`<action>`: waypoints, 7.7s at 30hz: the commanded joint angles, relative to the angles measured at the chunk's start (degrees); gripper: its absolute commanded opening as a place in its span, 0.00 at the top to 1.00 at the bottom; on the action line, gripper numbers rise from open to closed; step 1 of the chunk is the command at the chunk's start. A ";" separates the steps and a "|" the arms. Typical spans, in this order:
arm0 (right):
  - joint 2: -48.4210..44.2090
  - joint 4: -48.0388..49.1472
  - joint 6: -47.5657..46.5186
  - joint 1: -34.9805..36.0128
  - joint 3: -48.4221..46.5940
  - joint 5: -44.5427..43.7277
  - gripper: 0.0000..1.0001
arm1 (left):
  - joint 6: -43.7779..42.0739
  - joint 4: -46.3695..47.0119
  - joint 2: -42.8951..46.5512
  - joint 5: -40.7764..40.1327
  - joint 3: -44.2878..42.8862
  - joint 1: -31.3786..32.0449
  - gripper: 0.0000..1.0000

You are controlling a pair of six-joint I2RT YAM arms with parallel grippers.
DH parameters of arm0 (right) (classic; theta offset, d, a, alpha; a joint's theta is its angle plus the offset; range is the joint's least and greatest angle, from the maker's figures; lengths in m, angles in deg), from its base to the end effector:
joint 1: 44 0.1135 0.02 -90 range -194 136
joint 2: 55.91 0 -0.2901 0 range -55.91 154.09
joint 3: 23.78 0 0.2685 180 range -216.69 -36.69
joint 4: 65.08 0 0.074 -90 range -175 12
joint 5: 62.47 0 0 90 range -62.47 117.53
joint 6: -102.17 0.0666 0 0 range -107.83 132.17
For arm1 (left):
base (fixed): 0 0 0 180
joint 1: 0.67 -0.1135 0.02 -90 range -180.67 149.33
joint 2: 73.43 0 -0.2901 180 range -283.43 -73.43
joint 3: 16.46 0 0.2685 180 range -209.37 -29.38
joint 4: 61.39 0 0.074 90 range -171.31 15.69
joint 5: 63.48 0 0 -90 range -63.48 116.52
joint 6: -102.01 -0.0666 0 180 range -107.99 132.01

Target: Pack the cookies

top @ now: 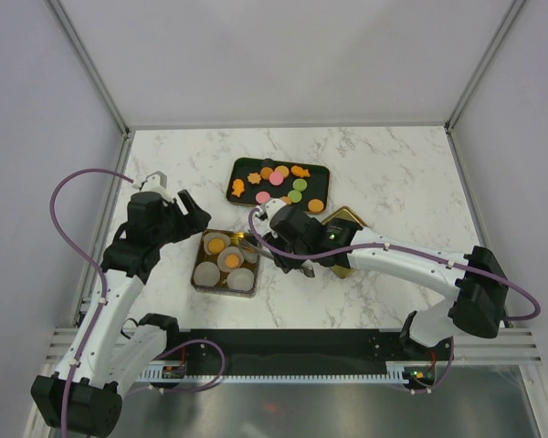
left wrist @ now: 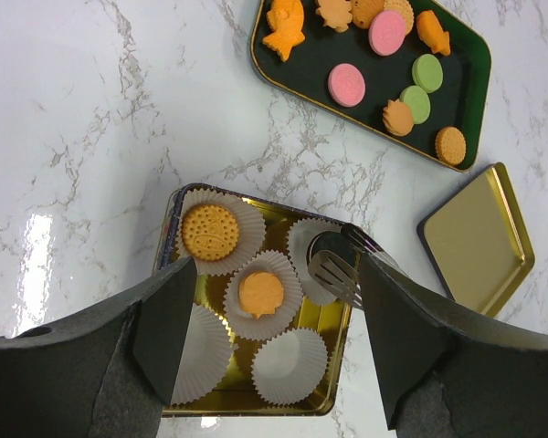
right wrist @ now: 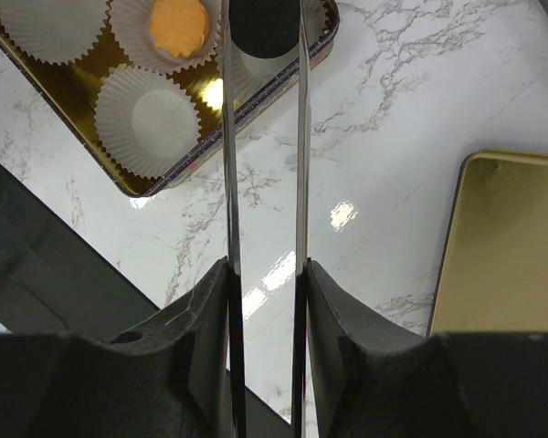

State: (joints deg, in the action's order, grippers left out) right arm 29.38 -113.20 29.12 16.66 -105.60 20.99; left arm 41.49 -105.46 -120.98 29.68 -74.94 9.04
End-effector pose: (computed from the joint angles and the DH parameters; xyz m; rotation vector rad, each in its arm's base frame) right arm 0.1787 0.3025 0.2765 -0.8900 2.3534 0.4371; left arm 0.2019 -0.0383 0.3017 -0.3427 2.1563 -0.4531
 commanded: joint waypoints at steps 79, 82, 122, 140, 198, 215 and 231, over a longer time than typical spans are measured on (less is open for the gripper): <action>7.25 4.61 -5.88 -27.62 -9.05 -3.21 0.49 | -1.00 1.89 0.26 0.88 0.56 -0.40 0.20; 10.32 5.32 -5.87 -27.97 -10.89 -4.17 0.48 | -1.00 1.89 0.35 0.62 0.56 -0.31 0.20; 19.29 6.72 -5.08 -29.55 -13.62 -3.56 0.50 | -1.00 1.89 0.18 0.36 0.47 -0.31 0.20; 18.68 5.14 -5.61 -29.90 -14.15 -3.65 0.60 | -1.00 1.89 0.18 0.27 0.47 -0.40 0.20; 13.58 5.14 1.16 12.29 -13.98 -0.66 0.60 | -1.79 -3.47 4.83 -0.52 -11.83 -0.40 0.20; 14.81 5.14 0.45 12.29 -14.86 -1.98 0.48 | -1.88 -3.21 4.04 -1.05 -10.25 -0.40 0.20; 5.86 3.38 -0.78 6.76 -12.93 -6.55 0.49 | -2.05 -2.86 4.31 -0.52 -11.39 -0.49 0.20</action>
State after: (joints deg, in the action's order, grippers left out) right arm 40.73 -110.16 29.01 26.41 -118.47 16.99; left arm 41.47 -108.65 -117.03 29.54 -84.71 9.00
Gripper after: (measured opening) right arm 0.513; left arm 0.800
